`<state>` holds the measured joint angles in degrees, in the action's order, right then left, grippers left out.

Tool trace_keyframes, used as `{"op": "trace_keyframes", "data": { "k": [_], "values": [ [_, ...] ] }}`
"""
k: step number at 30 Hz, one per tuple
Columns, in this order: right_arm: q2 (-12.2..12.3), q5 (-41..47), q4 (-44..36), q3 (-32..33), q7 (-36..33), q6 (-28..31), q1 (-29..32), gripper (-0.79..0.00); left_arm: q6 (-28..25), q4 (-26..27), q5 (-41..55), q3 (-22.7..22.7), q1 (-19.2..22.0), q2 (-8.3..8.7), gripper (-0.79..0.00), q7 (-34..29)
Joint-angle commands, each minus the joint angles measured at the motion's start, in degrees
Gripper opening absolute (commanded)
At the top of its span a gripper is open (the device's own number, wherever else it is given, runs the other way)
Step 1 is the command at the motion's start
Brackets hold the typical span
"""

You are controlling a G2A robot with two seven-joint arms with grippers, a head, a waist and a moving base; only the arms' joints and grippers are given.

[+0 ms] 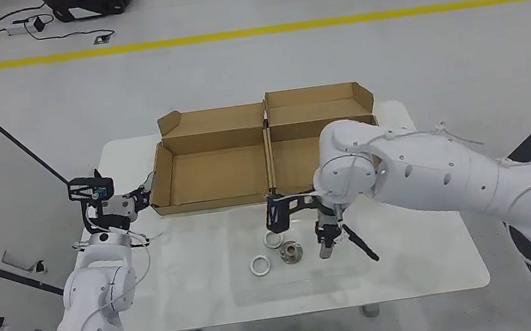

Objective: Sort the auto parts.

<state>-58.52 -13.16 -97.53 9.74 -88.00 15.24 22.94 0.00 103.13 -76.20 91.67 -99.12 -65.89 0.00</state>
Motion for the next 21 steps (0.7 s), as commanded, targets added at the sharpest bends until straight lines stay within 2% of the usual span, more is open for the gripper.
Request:
{"op": "trace_keyframes", "data": {
  "k": [1, 6, 11, 12, 21],
  "values": [
    [-0.12, -0.28, 0.15, 0.00, 0.00, -0.25, 0.59, -0.034, 0.00, 0.00, 0.00, 0.00, 0.00, 0.00, 0.000, 0.00],
    [-0.32, -1.11, 0.56, 0.00, 0.00, -1.12, 1.57, -0.055, 0.00, 0.00, 0.00, 0.00, 0.00, 0.00, 0.000, 0.00],
    [-0.47, -3.42, 0.85, 0.00, 0.00, -1.26, 2.85, -0.243, 0.00, 0.00, 0.00, 0.00, 0.00, 0.00, 0.000, 0.00],
    [-0.47, -3.62, 0.93, 0.00, 0.00, -1.25, 3.01, -0.259, 0.00, 0.00, 0.00, 0.00, 0.00, 0.00, 0.000, 0.00],
    [0.02, -5.72, 2.39, 0.00, 0.00, -1.31, 5.79, -0.280, 0.00, 0.00, 0.00, 0.00, 0.00, 0.00, 0.000, 0.00]
  ]
}}
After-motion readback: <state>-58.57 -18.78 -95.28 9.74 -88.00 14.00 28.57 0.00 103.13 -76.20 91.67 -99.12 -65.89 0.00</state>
